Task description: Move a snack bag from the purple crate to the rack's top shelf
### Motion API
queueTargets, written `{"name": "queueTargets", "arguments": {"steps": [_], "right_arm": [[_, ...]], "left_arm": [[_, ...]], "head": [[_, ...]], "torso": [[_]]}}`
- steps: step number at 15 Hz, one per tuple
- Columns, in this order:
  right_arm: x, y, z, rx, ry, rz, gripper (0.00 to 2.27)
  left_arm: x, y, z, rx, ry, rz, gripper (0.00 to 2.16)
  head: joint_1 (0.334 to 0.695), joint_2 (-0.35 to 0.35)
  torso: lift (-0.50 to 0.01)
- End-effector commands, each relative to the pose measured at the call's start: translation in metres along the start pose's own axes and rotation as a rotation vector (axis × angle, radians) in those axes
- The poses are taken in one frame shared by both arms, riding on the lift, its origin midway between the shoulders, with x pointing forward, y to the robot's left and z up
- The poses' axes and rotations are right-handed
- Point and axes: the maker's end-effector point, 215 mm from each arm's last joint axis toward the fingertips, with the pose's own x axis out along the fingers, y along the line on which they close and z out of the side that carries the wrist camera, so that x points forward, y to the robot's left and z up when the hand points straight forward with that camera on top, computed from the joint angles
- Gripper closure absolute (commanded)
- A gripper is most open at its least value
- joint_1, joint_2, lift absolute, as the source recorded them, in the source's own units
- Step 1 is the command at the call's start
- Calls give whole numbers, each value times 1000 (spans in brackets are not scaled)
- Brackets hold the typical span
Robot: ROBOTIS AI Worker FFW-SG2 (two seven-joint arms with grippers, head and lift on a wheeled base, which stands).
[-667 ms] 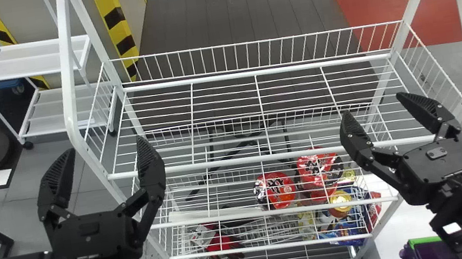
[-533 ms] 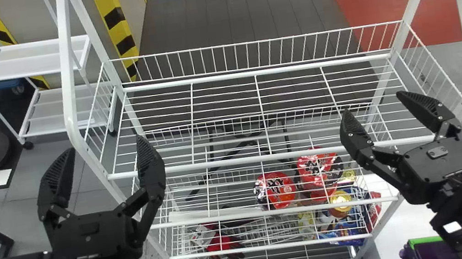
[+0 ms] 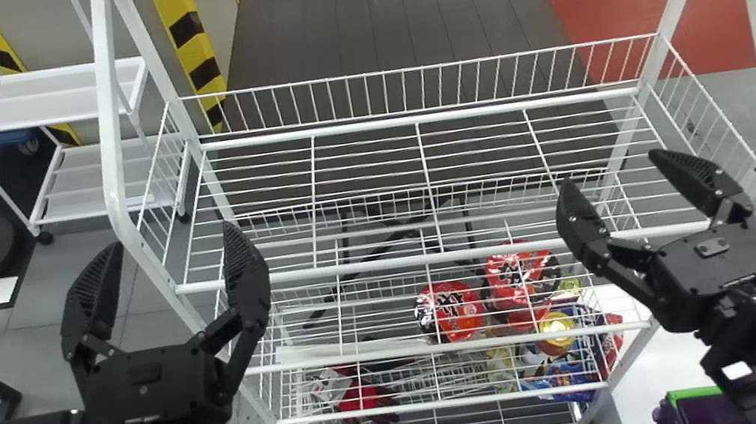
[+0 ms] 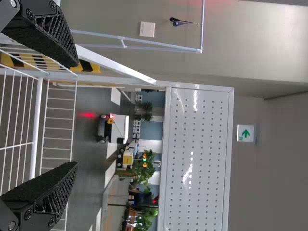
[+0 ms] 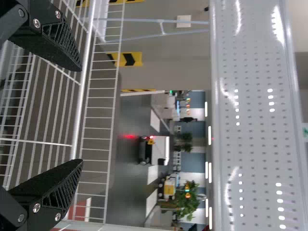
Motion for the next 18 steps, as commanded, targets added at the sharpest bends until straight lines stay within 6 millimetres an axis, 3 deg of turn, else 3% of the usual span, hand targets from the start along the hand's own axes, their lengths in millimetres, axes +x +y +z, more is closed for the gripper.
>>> {"name": "queueTargets", "arguments": {"steps": [1,8,13,18], "right_arm": [[2,5,-2,-3,19,7,147],[-3,12,28,0,-60,7,178],[-1,7,4,-25,37,-24,178],[1,3,3,-17,45,-28,178]], "left_arm": [[2,-1,-5,1,18,-2,76],[4,-1,-12,15,40,-4,76],[4,-4,-18,8,64,-13,76],[4,-1,-24,-13,82,-11,76]], "head": [[695,-2],[695,16],[695,7],[695,0]], "torso": [[0],[0],[-17],[-38]]}}
